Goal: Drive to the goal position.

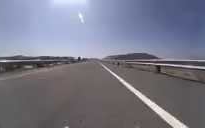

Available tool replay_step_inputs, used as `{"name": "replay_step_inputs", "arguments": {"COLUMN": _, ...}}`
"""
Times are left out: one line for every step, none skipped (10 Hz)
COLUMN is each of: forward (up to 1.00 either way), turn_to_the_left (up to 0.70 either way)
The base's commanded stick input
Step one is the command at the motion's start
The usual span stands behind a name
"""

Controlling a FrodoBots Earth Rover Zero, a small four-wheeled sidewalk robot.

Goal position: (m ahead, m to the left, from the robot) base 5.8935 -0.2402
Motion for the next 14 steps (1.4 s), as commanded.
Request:
{"name": "replay_step_inputs", "arguments": {"forward": 1.0, "turn_to_the_left": 0.0}}
{"name": "replay_step_inputs", "arguments": {"forward": 1.0, "turn_to_the_left": 0.0}}
{"name": "replay_step_inputs", "arguments": {"forward": 1.0, "turn_to_the_left": 0.0}}
{"name": "replay_step_inputs", "arguments": {"forward": 1.0, "turn_to_the_left": 0.0}}
{"name": "replay_step_inputs", "arguments": {"forward": 1.0, "turn_to_the_left": 0.0}}
{"name": "replay_step_inputs", "arguments": {"forward": 1.0, "turn_to_the_left": 0.0}}
{"name": "replay_step_inputs", "arguments": {"forward": 1.0, "turn_to_the_left": 0.0}}
{"name": "replay_step_inputs", "arguments": {"forward": 1.0, "turn_to_the_left": 0.0}}
{"name": "replay_step_inputs", "arguments": {"forward": 1.0, "turn_to_the_left": 0.0}}
{"name": "replay_step_inputs", "arguments": {"forward": 1.0, "turn_to_the_left": 0.0}}
{"name": "replay_step_inputs", "arguments": {"forward": 1.0, "turn_to_the_left": 0.0}}
{"name": "replay_step_inputs", "arguments": {"forward": 1.0, "turn_to_the_left": 0.0}}
{"name": "replay_step_inputs", "arguments": {"forward": 1.0, "turn_to_the_left": 0.0}}
{"name": "replay_step_inputs", "arguments": {"forward": 1.0, "turn_to_the_left": 0.0}}
